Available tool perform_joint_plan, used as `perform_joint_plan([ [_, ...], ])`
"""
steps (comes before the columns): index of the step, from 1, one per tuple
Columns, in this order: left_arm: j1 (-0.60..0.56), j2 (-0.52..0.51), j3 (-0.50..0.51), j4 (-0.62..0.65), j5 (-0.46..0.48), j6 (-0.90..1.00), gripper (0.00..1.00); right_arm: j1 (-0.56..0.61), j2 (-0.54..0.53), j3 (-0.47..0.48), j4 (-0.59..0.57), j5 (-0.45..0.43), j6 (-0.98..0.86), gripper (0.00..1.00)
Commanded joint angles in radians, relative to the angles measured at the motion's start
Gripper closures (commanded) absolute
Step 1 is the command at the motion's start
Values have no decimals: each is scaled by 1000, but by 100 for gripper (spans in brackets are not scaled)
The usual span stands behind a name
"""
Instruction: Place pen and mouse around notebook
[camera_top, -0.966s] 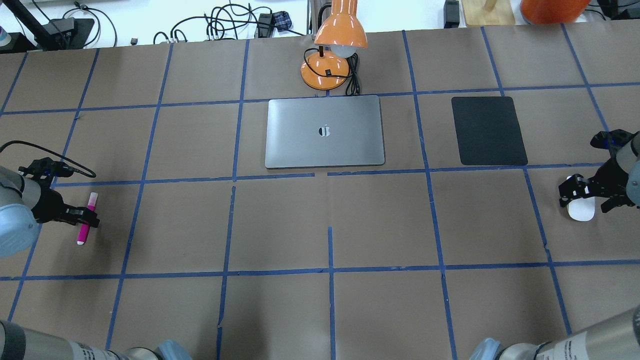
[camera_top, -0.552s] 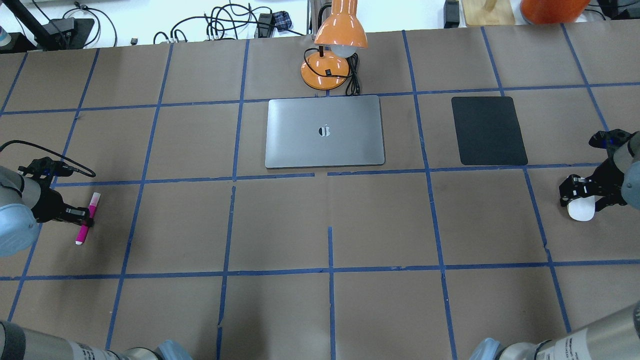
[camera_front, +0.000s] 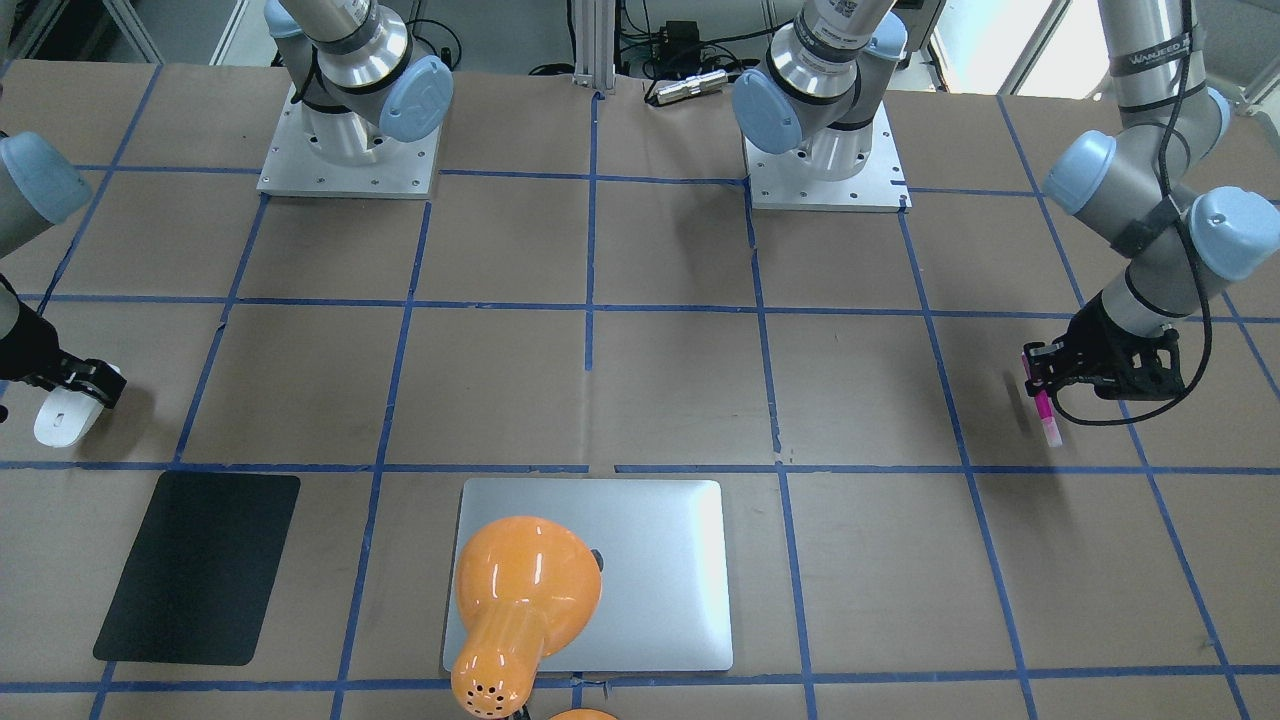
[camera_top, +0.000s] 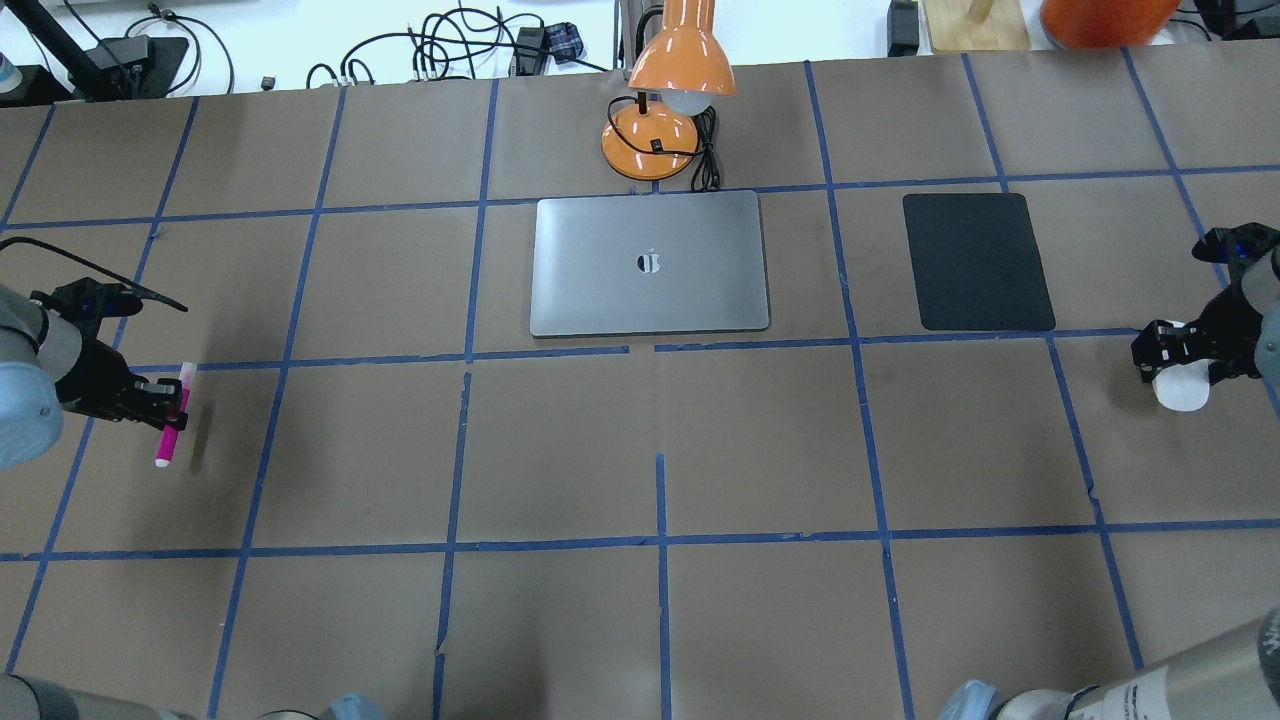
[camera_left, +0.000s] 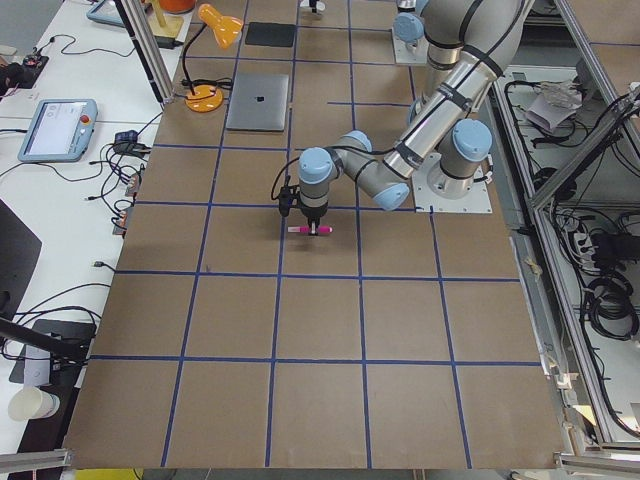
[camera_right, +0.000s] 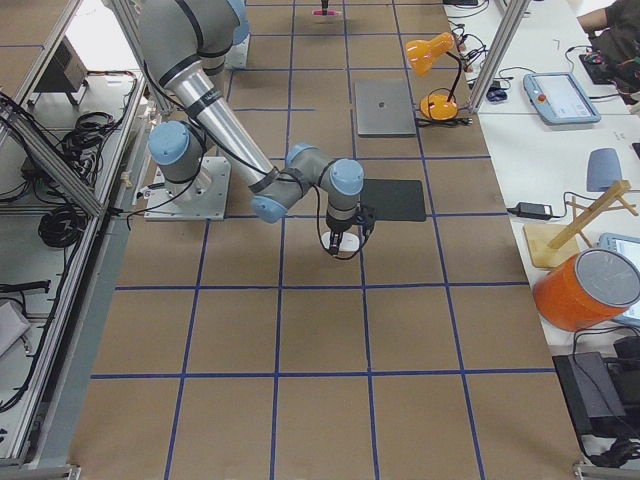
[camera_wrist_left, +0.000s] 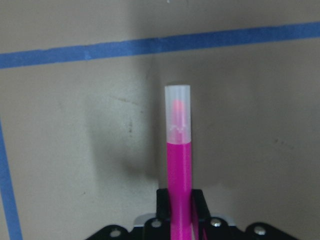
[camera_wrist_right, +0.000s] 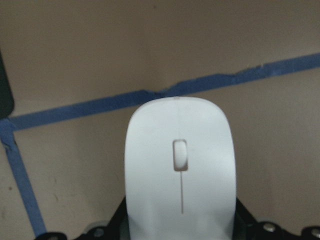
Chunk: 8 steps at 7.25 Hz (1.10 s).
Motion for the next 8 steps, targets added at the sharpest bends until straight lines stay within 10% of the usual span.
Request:
perform_joint_plan([
  [1,-190,74,34,-100,4,-455,100,157,28,-149,81,4,89,59],
  [6,-742,87,34,-108,-5,-1649,100,385,241,-354,135,52,231,57],
  [8,-927,15,35,41,-27,-2054,100,383,263,-350,130,50,226,36],
])
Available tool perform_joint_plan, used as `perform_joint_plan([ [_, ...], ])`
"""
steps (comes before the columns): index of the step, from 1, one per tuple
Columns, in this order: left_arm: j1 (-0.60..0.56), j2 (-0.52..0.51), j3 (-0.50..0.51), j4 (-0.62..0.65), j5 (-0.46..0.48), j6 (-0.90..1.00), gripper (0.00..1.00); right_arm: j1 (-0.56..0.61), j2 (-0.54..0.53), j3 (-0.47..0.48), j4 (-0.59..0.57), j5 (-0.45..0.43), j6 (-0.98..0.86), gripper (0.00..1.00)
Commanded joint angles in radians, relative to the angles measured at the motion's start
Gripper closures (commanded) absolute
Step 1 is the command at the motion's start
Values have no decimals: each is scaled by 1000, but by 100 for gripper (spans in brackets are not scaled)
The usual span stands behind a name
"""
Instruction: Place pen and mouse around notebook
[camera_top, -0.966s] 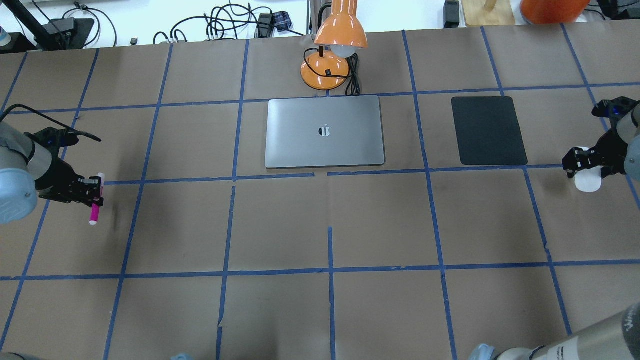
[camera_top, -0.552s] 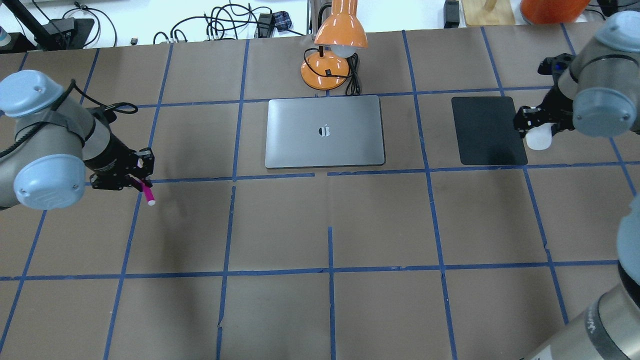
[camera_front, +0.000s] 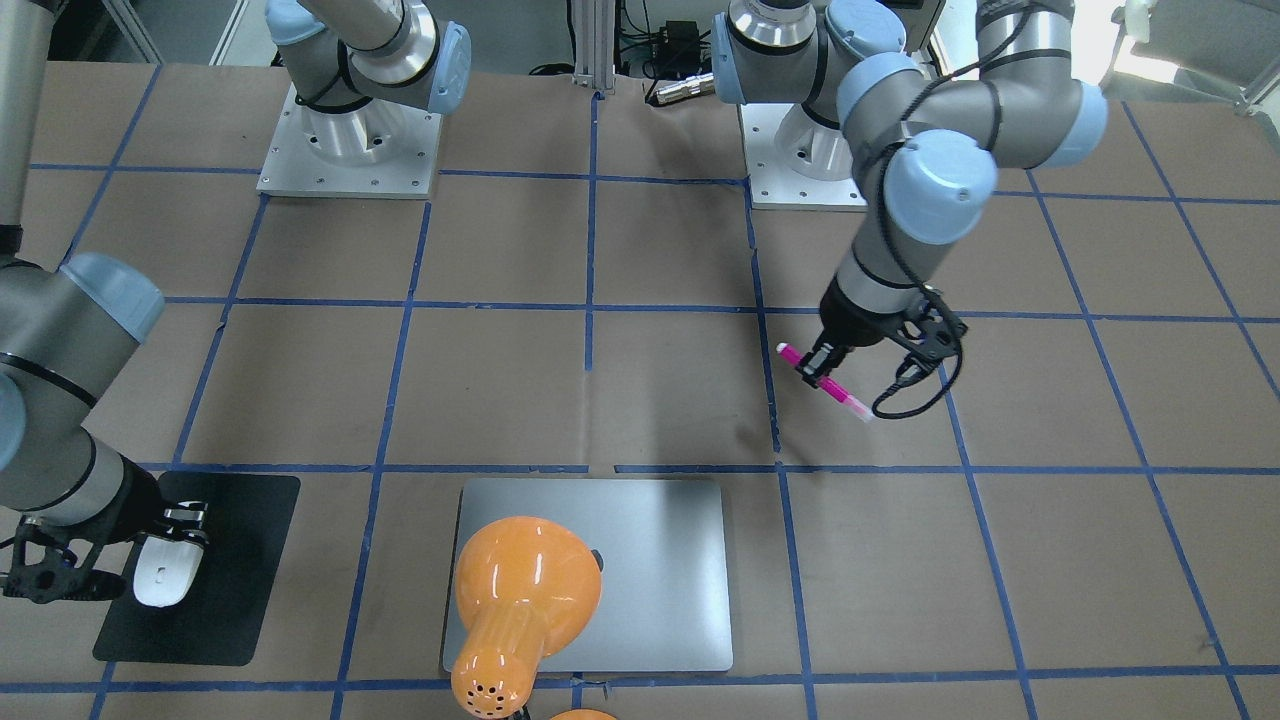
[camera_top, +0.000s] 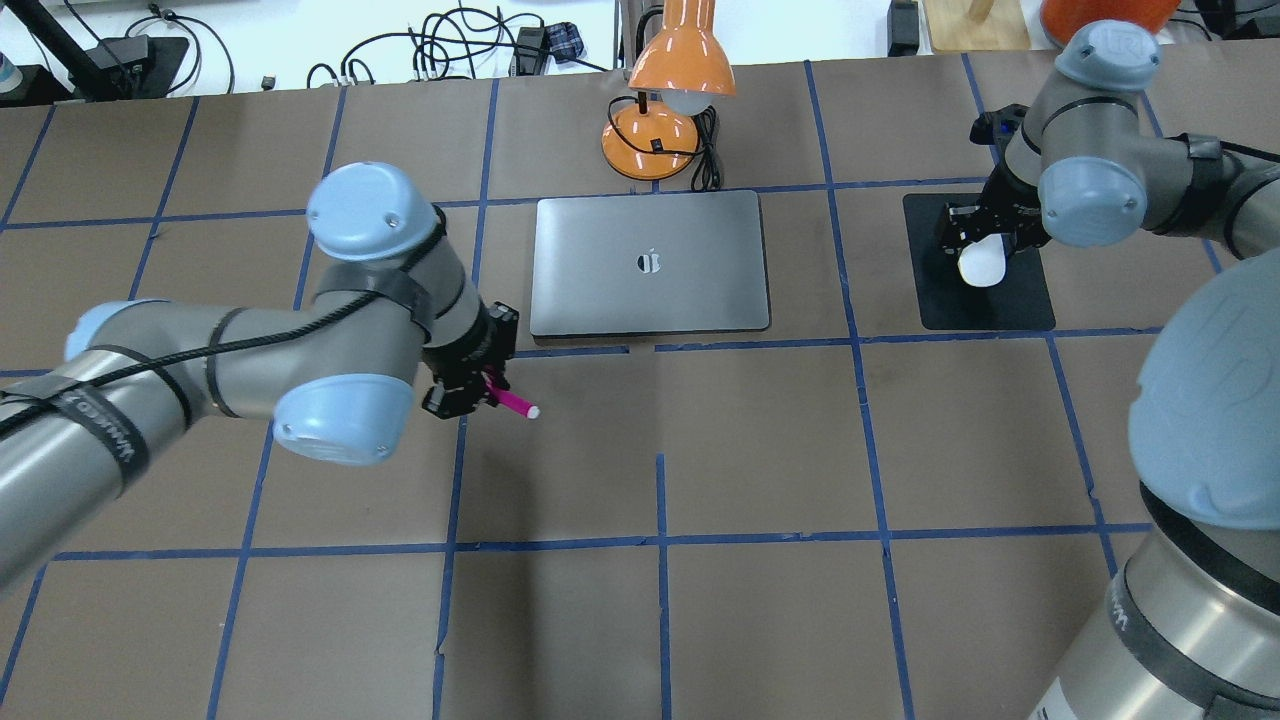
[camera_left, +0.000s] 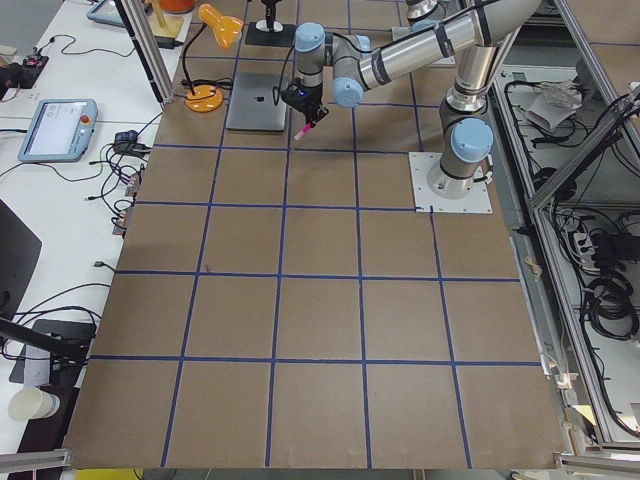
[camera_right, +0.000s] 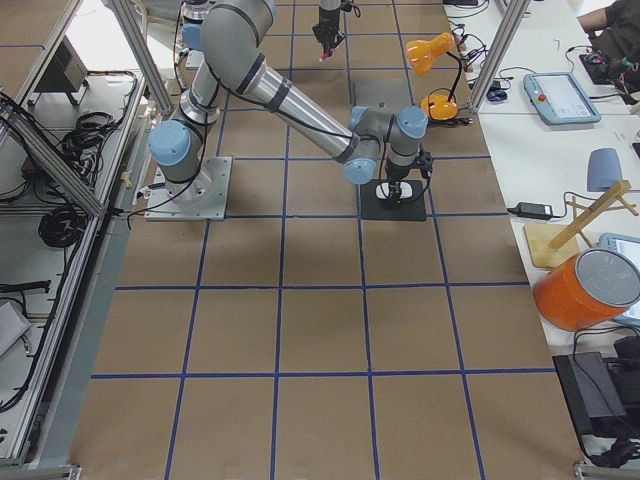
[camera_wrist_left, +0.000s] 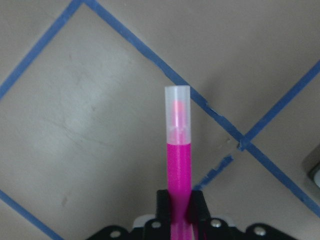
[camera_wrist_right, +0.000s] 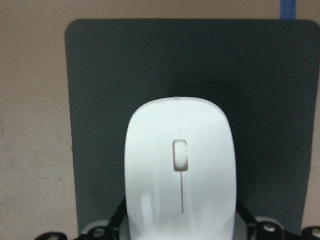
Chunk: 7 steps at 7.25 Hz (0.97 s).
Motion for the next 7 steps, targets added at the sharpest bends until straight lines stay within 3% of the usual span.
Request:
perform_joint_plan([
  [1,-135,-81,8,131,-11,-372,100,3,10,2,7,-3,-9,18],
  [3,-192,-152,51,143,-30,-522,100,2,2,-1,7,-5,-11,0],
  [4,-215,-201,88,140,-34,-564,100,6,-18,-10,15,-3,-6,0],
  [7,-272,-290,125,138,-29,-637,100,62,-159,-73,227,-2,5,0],
])
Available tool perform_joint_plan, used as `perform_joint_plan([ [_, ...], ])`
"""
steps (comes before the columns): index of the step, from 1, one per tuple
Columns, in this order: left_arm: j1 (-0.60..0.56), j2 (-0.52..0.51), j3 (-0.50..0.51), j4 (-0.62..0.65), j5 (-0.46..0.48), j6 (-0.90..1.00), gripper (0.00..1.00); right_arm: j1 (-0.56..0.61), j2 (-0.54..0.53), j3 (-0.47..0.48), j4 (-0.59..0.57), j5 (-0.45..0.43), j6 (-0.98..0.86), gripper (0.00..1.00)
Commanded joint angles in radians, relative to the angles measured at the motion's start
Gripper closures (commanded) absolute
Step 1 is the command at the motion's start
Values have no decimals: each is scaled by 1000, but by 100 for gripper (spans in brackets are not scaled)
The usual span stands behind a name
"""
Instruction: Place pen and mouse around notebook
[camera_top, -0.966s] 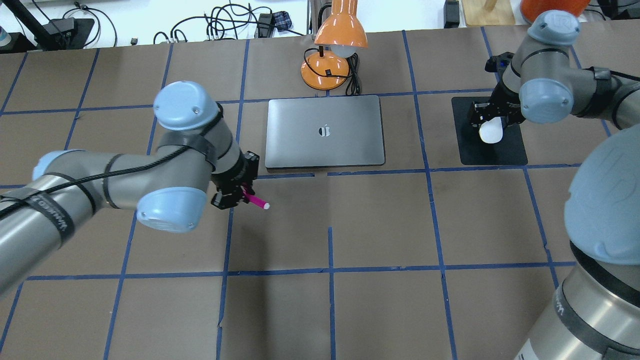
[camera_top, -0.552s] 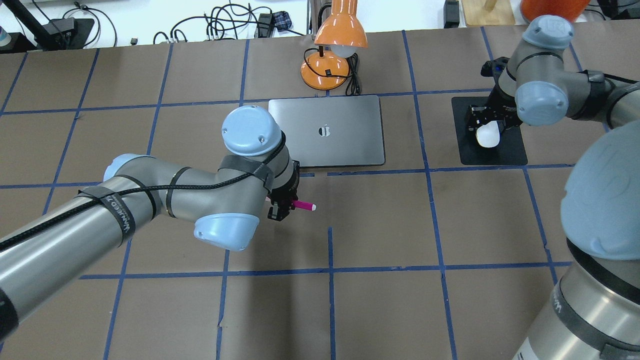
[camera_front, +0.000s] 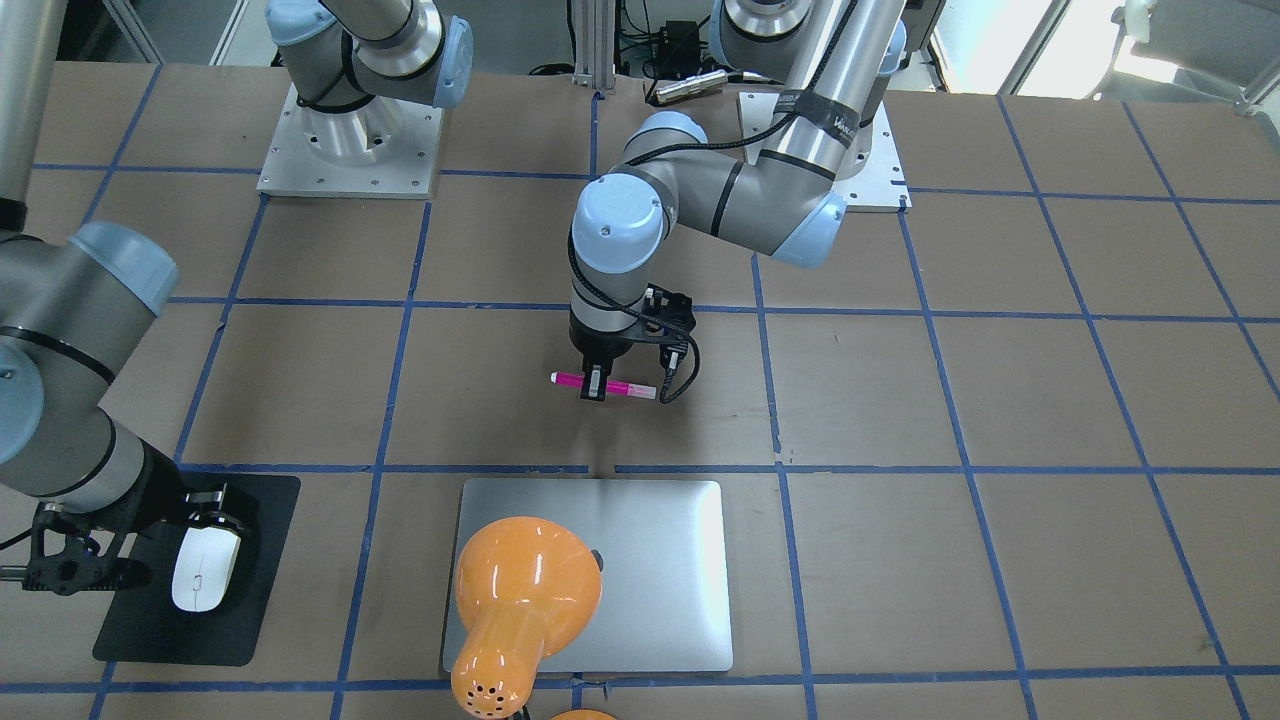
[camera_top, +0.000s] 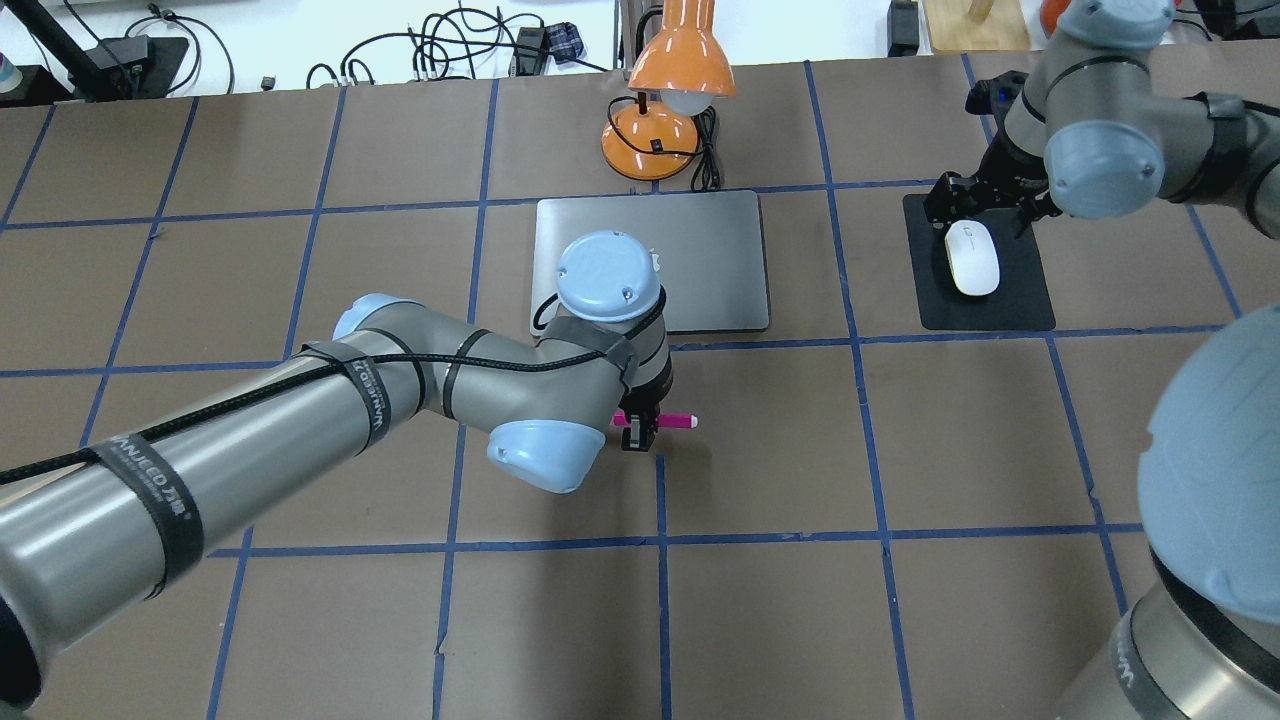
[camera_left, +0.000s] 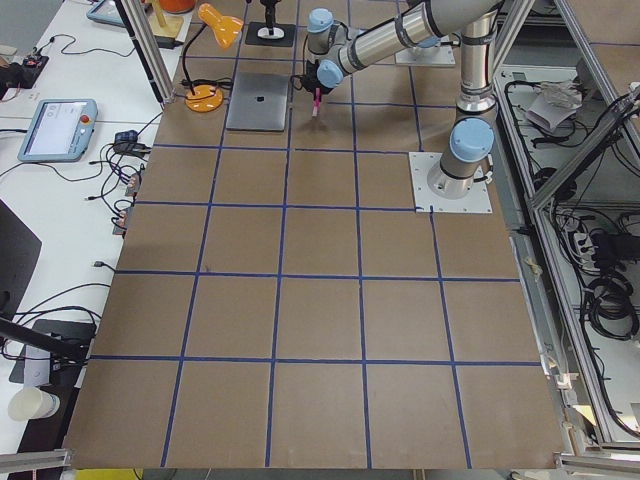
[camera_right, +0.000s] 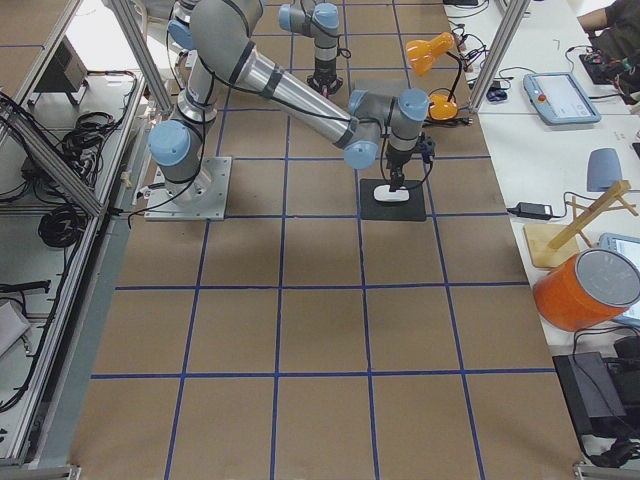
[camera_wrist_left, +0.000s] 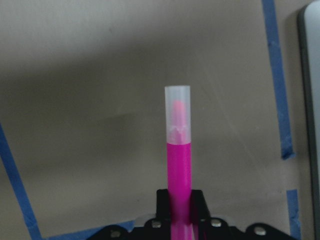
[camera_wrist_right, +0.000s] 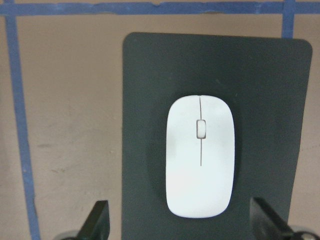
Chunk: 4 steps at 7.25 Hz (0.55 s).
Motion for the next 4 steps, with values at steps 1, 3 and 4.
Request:
perform_joint_plan([
  [1,-21,-34,10,-12,10,-14,100,22,-91,-46,182,0,-1,0],
  [3,-15,-10,15,-20,36,-1,0,45,-267,-48,327,-9,2,0],
  [4,-9,10,24,-38,36,20,0,84,-344,-48,382,-13,5,0],
])
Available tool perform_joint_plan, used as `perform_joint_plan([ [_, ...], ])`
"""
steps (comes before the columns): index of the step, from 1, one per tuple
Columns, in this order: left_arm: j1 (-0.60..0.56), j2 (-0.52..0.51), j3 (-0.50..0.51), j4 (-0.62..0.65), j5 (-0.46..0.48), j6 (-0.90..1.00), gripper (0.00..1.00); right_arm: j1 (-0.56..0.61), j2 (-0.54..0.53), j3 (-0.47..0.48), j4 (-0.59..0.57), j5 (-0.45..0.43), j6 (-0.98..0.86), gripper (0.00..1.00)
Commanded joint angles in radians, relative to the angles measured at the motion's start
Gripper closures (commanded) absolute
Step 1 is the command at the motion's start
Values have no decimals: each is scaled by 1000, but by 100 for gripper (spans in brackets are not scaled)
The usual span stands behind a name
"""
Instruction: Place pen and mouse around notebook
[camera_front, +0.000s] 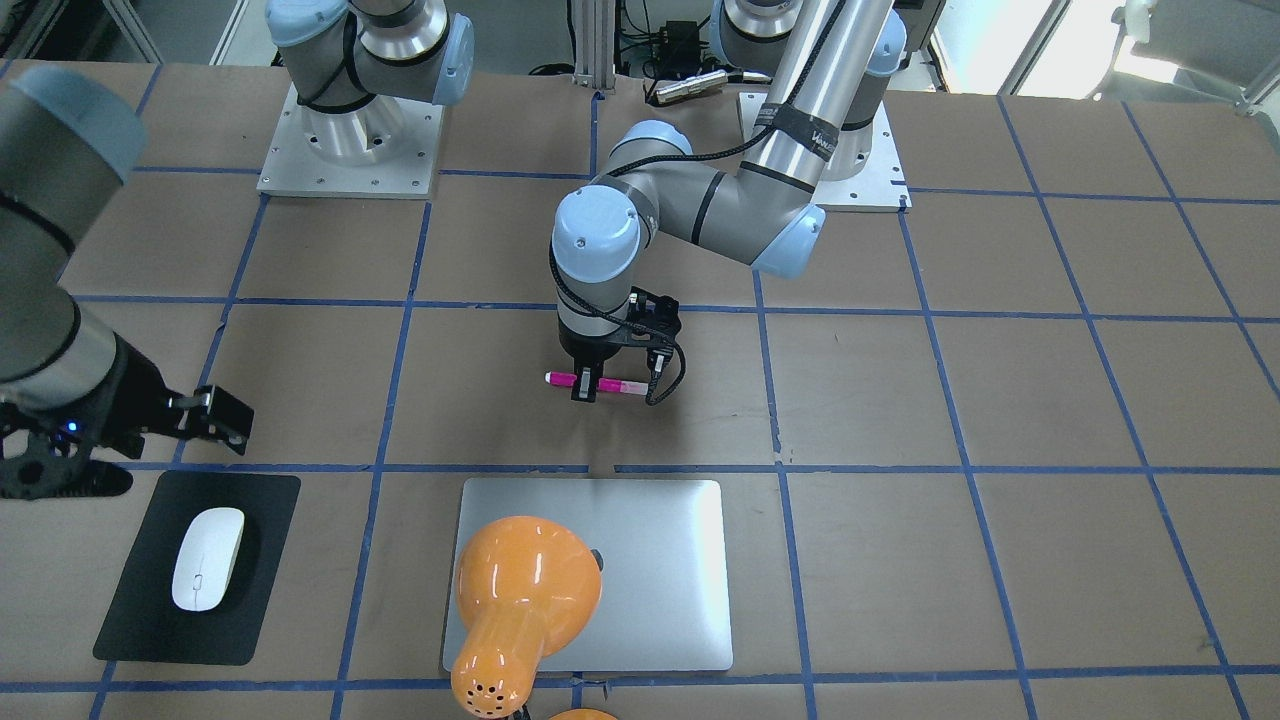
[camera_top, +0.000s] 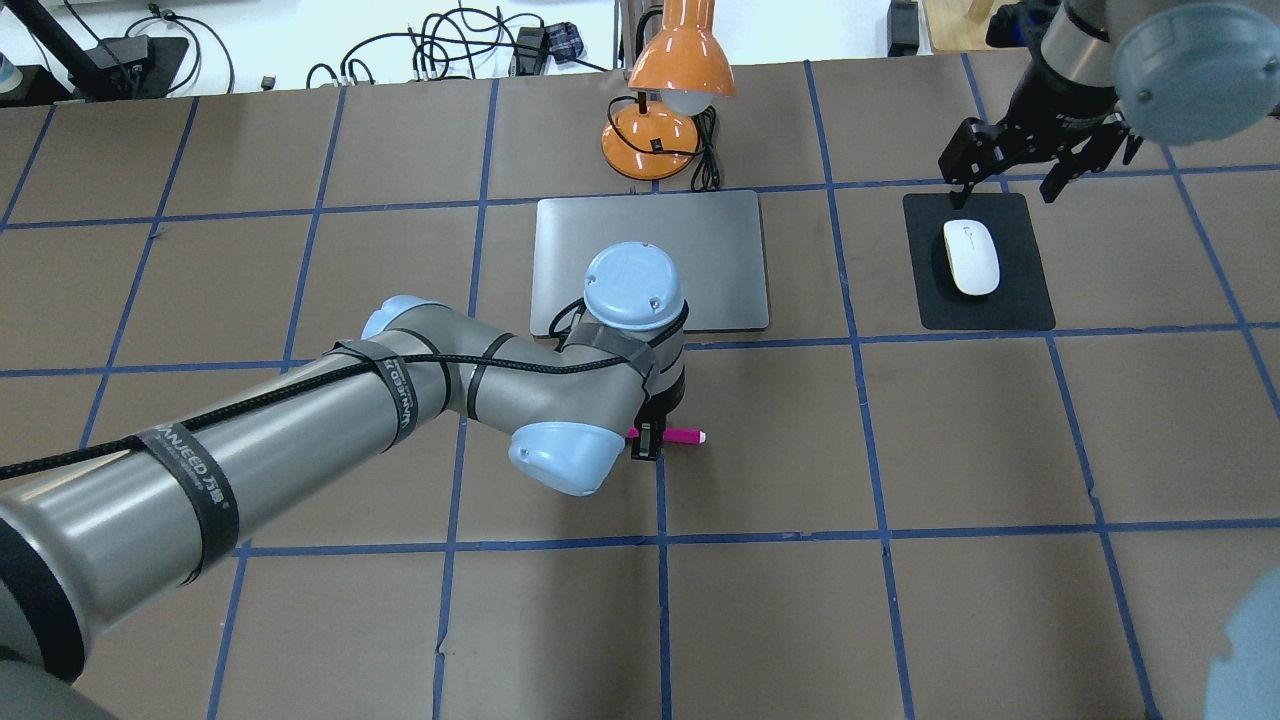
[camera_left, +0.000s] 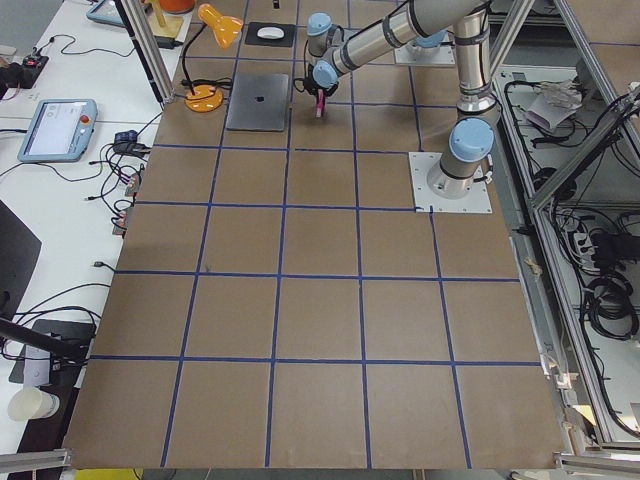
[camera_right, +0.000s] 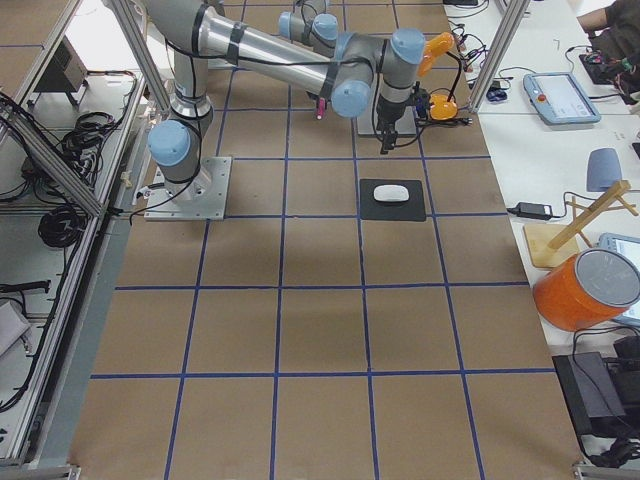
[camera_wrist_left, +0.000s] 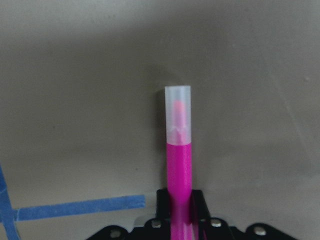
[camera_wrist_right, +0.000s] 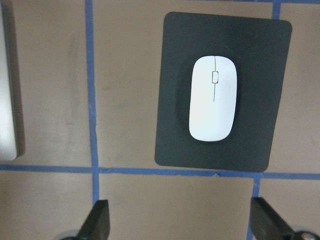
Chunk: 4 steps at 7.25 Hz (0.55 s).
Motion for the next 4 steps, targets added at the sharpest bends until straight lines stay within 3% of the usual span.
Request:
perform_joint_plan([
  [1,23,53,51,-113,9,167,0,79,-152,-3,102,-4,41,0],
  [2,33,100,149,-300,9,343,0,116,-160,-17,101,7,64,0],
  [3,51,145,226,-419,12,662,0,131,-148,-40,113,-5,64,0],
  [4,69,184,245,-434,15,899,0,148,-146,-43,121,7,80,0],
])
